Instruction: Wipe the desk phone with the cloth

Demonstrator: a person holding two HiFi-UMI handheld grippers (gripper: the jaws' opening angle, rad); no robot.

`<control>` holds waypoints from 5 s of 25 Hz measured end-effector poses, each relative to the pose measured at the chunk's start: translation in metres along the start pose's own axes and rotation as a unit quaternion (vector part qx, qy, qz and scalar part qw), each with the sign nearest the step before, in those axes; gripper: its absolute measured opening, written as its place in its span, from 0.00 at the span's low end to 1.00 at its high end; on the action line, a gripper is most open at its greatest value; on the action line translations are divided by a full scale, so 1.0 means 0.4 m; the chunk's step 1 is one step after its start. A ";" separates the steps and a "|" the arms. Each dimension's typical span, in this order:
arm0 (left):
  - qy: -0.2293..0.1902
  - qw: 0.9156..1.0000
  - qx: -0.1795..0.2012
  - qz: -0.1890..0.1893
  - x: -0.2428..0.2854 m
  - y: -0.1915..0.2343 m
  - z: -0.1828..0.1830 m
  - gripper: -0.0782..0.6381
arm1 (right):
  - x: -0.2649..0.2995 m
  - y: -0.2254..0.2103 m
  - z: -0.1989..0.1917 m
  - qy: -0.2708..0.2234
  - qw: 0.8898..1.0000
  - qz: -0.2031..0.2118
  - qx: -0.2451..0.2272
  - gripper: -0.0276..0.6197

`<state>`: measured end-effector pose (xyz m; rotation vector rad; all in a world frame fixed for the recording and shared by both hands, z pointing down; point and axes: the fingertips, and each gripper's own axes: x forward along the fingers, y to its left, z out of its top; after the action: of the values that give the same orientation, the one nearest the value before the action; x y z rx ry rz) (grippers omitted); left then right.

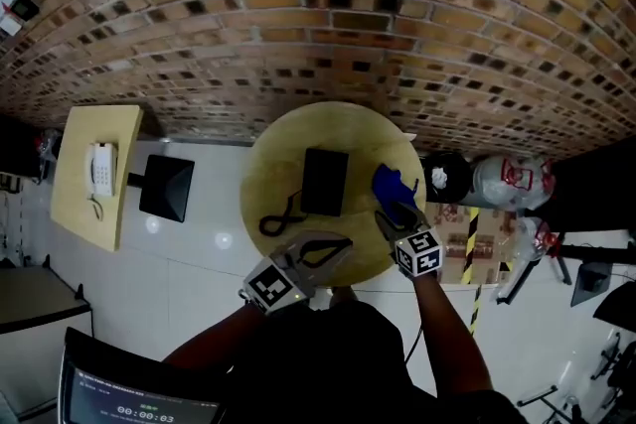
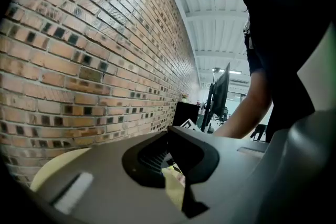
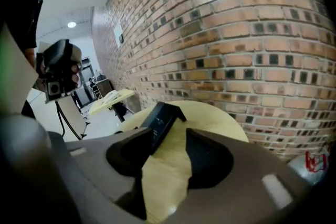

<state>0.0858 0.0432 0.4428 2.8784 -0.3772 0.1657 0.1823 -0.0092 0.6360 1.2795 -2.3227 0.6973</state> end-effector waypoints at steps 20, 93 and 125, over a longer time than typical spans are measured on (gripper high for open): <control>0.021 0.999 -0.028 0.031 0.052 0.039 -0.057 0.10 | 0.230 -0.275 -0.271 0.193 0.981 -0.008 0.011 0.41; -0.047 0.982 -0.050 0.177 -0.334 0.129 -0.059 0.10 | 0.549 0.165 0.134 0.125 0.964 0.097 -0.215 0.18; -0.022 0.995 -0.041 0.089 -0.127 0.092 -0.056 0.10 | 0.219 -0.197 -0.178 0.162 0.986 -0.035 -0.030 0.18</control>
<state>0.0254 0.0262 0.4651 2.7703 -0.6331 0.1152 0.2131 -0.0609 0.7598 1.1217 -2.0115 0.7436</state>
